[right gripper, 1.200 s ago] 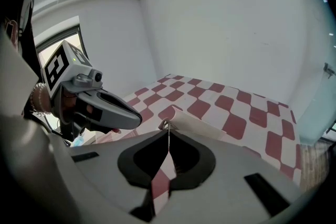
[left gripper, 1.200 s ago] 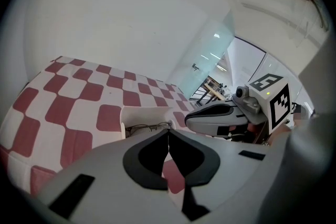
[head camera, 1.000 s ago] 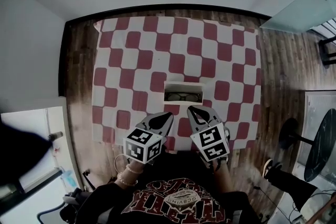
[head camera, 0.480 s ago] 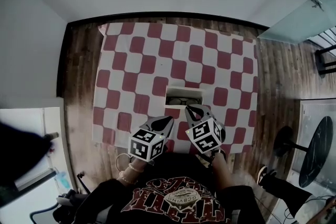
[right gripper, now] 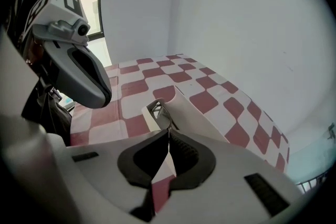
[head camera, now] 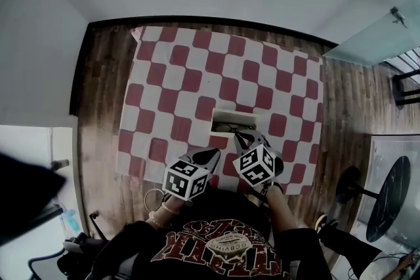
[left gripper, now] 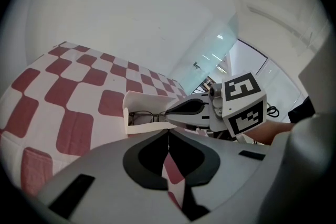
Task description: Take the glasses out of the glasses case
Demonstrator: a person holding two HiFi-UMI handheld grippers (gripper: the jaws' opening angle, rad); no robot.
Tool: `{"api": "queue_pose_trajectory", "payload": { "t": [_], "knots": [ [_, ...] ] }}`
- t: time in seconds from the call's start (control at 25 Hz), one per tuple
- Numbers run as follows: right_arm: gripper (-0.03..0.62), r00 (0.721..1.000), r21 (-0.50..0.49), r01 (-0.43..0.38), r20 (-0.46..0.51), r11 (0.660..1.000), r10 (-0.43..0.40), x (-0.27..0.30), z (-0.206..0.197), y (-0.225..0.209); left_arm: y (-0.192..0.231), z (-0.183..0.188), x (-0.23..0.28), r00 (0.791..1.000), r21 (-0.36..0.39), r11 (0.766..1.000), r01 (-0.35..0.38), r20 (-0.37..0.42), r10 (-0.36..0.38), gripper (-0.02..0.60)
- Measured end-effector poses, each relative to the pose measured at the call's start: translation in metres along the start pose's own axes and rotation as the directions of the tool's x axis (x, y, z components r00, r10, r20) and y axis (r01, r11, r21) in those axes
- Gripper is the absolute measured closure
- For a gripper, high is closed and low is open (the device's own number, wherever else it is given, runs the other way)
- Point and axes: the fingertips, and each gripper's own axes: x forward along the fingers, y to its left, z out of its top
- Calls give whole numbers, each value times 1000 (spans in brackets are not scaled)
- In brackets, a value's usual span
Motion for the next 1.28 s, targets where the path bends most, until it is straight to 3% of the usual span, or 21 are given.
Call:
{"api": "queue_pose_trajectory", "payload": {
  "t": [0.48,0.76,1.28],
  "knots": [
    [574,996,-160,-5,-87,987,-9,12,-2,-1,11,4,-9,1000,-33,999,-2,31,3,572],
    [574,989,-320,-27,-144,947,-20,18,-3,-2,14,3,-14,999,-52,999,-6,46,8,572],
    [572,979,-452,-74,-202,889,-22,26,-5,1,26,-1,-19,998,-88,996,-22,58,27,572]
  ]
}}
